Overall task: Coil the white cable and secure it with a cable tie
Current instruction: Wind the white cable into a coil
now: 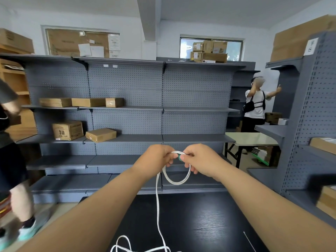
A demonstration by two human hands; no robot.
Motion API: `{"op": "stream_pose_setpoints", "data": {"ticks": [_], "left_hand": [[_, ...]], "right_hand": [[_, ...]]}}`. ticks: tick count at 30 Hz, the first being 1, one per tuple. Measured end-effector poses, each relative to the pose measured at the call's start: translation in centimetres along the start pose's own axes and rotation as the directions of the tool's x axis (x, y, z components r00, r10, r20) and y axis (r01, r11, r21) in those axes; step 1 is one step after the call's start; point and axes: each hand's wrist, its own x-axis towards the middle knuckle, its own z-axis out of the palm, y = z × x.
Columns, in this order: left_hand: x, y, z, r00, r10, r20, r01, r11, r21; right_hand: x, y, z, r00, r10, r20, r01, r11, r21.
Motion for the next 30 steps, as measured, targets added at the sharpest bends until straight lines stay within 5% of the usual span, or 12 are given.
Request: {"op": "stream_pose_setpoints", "data": {"ticks": [4,7,13,17,19,24,30], "left_hand": [[-0.2,0.0,0.1,0.999,0.032,-0.012,-0.033,0.999,-0.042],[-0.5,-0.3,0.7,0.997,-0.019,-0.080,0.000,0.972,-0.236],[-0.5,-0.4,2.5,0.956,-0.248,-0.159,0.088,0.755,-0.649],[-0.3,0.2,2.0,0.939,-0.192,-0.287,0.054,0.902,-0.428],[-0.3,0.2,1.4,0.944,-0.129,-0.304,0.039,0.957,-0.286],[0.0,0.4,0.3,0.981,0.005,-0.195,-0.012,0.999,-0.037],[-0.1,0.9,-0.5,0.992,0.025,-0.124,-0.023,1.000,0.014]], "right_hand": [[0.2,0.3,0.4,0.997,-0.016,-0.071,0.016,1.000,0.010],[0.4,0.4,0.7,0.982,-0.002,-0.188,0.018,0.996,0.082],[0.5,0.7,1.9,0.883,0.147,-0.446,0.044,0.920,0.390],[0.5,0.9,2.3,0.902,0.160,-0.401,0.012,0.919,0.394],[0.6,1.1,1.5,0.936,0.095,-0.338,-0.016,0.973,0.230],[0.7,1.0,0.1,0.971,-0.034,-0.235,0.001,0.990,-0.141],[0.4,0.8,-0.2,0.972,-0.121,-0.200,0.076,0.972,-0.222]]}}
